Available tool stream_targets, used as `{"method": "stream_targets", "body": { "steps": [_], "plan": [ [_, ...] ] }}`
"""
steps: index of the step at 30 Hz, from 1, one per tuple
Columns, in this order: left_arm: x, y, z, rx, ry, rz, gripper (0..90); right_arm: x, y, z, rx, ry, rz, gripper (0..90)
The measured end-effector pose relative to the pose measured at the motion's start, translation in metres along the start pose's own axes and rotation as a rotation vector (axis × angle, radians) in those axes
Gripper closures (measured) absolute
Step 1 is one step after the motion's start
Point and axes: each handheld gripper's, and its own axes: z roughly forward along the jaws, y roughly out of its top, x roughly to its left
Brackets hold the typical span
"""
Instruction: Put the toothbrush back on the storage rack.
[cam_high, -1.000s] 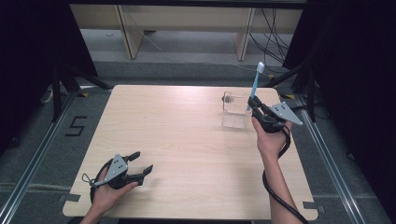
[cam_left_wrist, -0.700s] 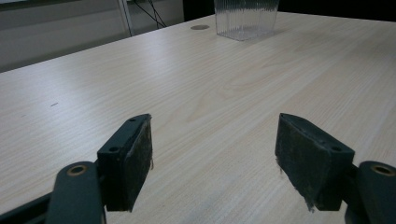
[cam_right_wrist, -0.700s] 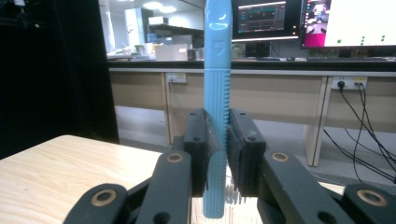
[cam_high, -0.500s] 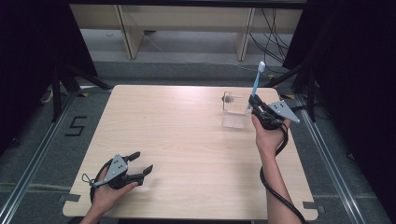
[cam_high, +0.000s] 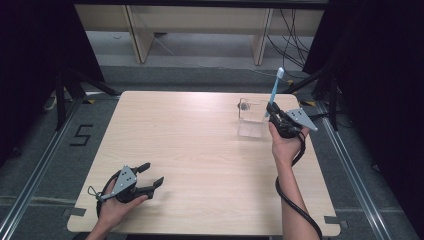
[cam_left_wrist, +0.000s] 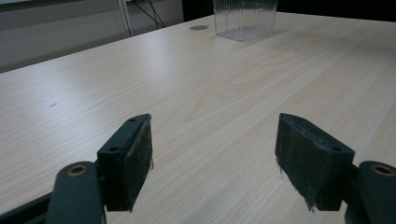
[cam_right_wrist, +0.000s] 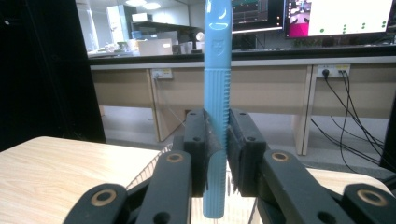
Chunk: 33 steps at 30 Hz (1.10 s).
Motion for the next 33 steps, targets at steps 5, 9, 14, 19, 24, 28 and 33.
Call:
{"method": "stream_targets", "body": {
  "steps": [5, 9, 14, 19, 24, 28, 33],
  "plan": [
    [0.000, 0.000, 0.001, -0.010, -0.004, -0.001, 27.1, -0.002, -0.004, 0.002, 0.002, -0.007, -0.004, 79.0],
    [0.000, 0.000, 0.000, 0.000, -0.002, 0.000, 27.1, -0.003, -0.007, 0.002, 0.021, -0.022, -0.003, 79.0],
    [0.000, 0.000, 0.000, 0.000, -0.002, 0.000, 27.1, -0.004, -0.008, 0.005, 0.012, -0.020, 0.013, 79.0],
    [0.000, 0.000, 0.000, 0.000, -0.002, 0.000, 27.2, -0.006, -0.011, 0.006, 0.019, -0.030, 0.001, 79.0],
    [0.000, 0.000, 0.000, 0.000, -0.002, -0.002, 27.2, -0.006, -0.013, 0.007, 0.010, -0.023, 0.000, 79.0],
    [0.000, 0.000, 0.000, 0.000, -0.003, -0.003, 27.2, -0.007, -0.015, 0.008, 0.020, -0.018, 0.003, 79.0],
    [0.000, 0.000, 0.001, -0.001, -0.003, -0.005, 27.1, -0.007, -0.017, 0.008, 0.023, -0.020, 0.003, 79.0]
  ]
}}
